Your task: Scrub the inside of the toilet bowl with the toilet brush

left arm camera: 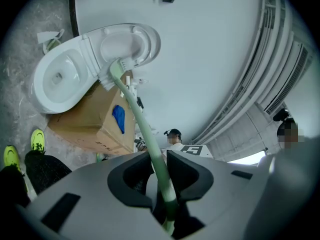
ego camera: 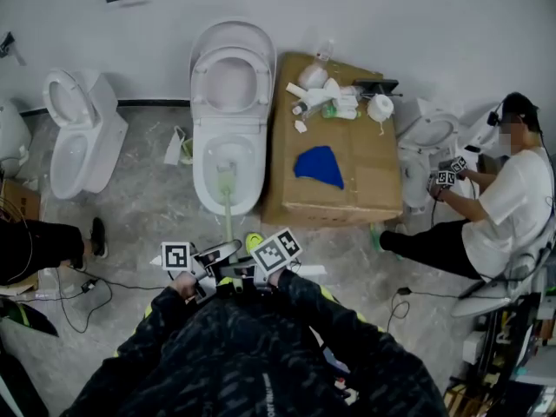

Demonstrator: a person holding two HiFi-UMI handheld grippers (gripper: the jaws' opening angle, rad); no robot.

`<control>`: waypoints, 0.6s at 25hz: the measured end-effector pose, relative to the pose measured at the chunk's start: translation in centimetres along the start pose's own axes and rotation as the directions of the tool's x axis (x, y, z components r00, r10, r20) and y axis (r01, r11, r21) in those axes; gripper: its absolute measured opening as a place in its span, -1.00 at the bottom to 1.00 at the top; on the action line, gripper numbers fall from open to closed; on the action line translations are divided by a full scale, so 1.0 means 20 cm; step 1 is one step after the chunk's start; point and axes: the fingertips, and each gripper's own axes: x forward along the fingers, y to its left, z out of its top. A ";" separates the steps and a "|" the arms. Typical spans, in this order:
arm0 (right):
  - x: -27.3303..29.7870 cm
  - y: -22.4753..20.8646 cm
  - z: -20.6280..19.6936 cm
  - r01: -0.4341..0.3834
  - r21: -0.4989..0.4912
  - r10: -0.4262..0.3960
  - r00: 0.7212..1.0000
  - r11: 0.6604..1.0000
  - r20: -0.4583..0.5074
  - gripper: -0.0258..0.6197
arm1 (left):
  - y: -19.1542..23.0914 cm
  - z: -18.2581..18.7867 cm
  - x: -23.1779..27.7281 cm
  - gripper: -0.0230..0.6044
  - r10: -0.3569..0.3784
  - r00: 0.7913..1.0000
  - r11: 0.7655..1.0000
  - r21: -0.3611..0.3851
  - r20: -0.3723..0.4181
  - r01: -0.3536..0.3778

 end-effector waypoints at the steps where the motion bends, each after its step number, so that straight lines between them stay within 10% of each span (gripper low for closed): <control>1: 0.00 0.00 0.02 0.002 0.002 -0.002 1.000 1.000 0.002 -0.75 | 0.00 0.02 0.00 -0.61 0.002 1.000 1.000 0.002 0.001 -0.002; 15: -0.04 -0.11 0.30 -0.008 0.029 0.009 0.998 1.000 -0.065 -0.75 | 0.07 0.33 0.10 -0.61 0.035 0.996 0.999 -0.031 0.077 -0.032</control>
